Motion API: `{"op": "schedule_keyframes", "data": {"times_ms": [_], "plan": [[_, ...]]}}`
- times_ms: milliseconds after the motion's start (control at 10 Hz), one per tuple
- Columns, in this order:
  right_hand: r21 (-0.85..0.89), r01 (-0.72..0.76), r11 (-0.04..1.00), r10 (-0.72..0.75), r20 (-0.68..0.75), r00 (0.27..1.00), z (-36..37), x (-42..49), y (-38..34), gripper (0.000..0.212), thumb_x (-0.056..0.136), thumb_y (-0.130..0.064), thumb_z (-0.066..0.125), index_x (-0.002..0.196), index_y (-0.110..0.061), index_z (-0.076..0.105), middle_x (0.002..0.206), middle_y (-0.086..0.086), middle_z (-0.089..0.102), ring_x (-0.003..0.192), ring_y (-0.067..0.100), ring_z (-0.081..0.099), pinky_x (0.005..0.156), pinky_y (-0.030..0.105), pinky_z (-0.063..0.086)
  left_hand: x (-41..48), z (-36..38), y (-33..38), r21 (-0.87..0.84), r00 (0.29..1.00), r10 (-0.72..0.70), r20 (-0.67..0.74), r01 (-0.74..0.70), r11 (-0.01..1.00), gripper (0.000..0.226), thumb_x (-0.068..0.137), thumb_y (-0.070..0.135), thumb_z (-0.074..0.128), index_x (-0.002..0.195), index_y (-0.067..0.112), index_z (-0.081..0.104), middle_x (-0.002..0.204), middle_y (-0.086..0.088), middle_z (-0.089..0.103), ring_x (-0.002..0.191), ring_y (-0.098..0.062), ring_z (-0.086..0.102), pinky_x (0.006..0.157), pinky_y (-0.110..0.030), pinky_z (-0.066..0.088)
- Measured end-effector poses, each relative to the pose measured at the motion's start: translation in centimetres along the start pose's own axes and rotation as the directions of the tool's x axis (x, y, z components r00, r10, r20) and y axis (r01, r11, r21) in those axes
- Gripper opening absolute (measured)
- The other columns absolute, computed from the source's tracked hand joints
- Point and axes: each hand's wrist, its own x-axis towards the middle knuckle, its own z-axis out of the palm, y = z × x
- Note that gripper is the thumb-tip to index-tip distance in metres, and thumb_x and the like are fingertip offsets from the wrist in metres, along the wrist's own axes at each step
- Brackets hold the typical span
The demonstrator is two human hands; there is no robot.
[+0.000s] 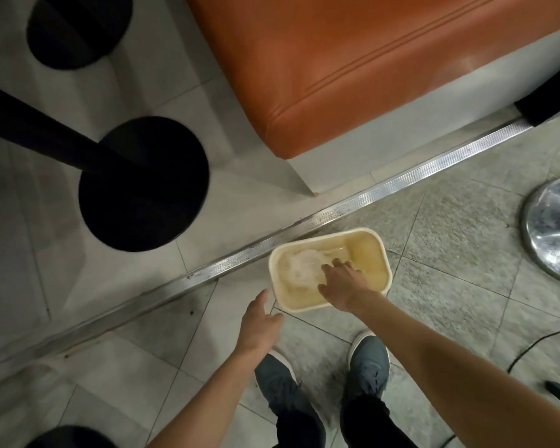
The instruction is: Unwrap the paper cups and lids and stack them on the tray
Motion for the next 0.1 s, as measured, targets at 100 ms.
{"op": "schedule_keyframes", "data": {"times_ms": [100], "plan": [[0.105,0.081,0.991,-0.074,-0.069,0.995,-1.6,-4.25,0.33,0.035,0.097,-0.03,0.049,0.126,-0.012,0.056,0.124,0.013,0.057,0.114,0.034,0.056,0.093,0.039,0.047,-3.28,-1.45,1.16,-0.12,0.995,0.078,-0.059,-0.085,0.989,0.041,0.095,0.008,0.055,0.133,0.025,0.054,0.136,0.004,0.055,0.094,-0.003,0.059,0.081,-0.021,0.049]]}}
